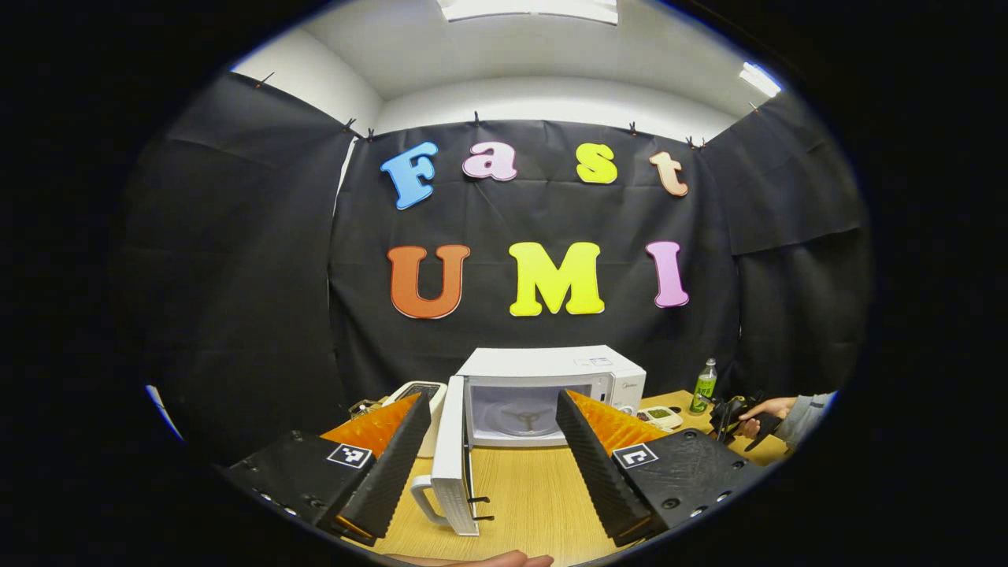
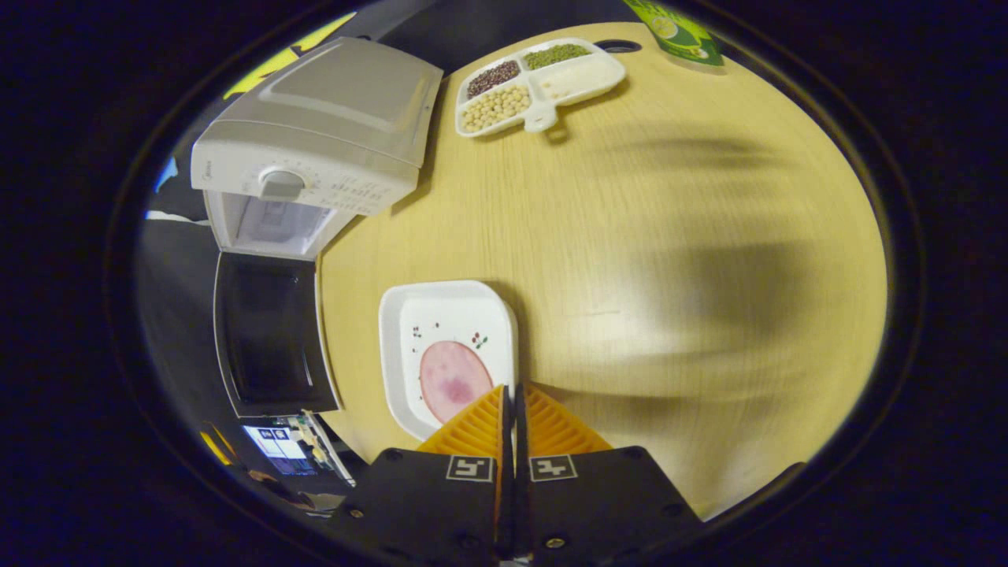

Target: Open the microwave oven with the left hand, put the food in, and close the microwave oven.

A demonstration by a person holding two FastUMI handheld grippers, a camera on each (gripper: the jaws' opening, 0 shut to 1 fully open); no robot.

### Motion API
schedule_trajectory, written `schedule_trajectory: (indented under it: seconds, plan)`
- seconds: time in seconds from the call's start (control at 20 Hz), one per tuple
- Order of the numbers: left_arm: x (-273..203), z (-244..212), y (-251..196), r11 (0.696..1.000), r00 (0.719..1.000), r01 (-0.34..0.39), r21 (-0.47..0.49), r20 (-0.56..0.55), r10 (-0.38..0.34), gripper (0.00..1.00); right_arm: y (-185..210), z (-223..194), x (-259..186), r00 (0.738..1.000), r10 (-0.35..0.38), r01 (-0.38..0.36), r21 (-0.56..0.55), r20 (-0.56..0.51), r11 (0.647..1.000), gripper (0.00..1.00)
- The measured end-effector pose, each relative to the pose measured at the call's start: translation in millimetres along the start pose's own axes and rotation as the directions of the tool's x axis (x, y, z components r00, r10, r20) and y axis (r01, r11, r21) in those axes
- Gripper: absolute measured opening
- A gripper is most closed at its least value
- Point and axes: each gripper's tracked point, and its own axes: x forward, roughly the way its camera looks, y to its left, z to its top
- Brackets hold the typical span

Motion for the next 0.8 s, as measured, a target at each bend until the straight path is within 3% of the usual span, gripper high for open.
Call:
schedule_trajectory:
  seconds: [0.25,0.35,0.55,0.6,0.65,0.75,0.8]
  plan:
    - [-6.4,-3.6,2.3,1.000,1.000,0.024,0.009,-0.007,-0.024,0.95,18.5,-12.7,-27.5,0.998,0.017,-0.016,-0.016,0.052,1.000,0.04]
    - [-7.5,-5.1,4.8,1.000,1.000,0.030,0.007,-0.002,-0.030,0.95,36.8,-12.6,-39.4,0.997,0.023,-0.020,-0.035,0.077,0.999,0.00]
    - [-4.7,-10.9,15.4,0.999,0.999,0.046,0.003,0.022,-0.046,0.95,87.6,-9.9,-43.9,0.992,0.062,-0.056,-0.060,0.109,0.997,0.04]
    - [-5.2,-18.8,17.7,0.999,0.999,0.050,-0.003,0.005,-0.050,0.84,99.8,-9.5,-40.6,0.991,0.070,-0.066,-0.047,0.111,0.997,0.04]
    - [-5.3,-22.0,21.4,0.999,0.999,0.050,-0.003,-0.004,-0.050,0.95,110.0,-8.0,-36.6,0.990,0.070,-0.067,-0.035,0.125,0.997,0.04]
    - [-3.9,-25.0,33.8,0.999,0.999,0.034,0.016,-0.013,-0.034,0.95,124.5,-3.0,-21.7,0.987,0.043,-0.044,0.005,0.156,0.999,0.00]
    - [-3.7,-27.2,40.1,0.999,1.000,0.021,0.027,-0.014,-0.020,0.95,133.7,-1.2,-13.1,0.986,0.044,-0.047,0.019,0.163,0.999,0.04]
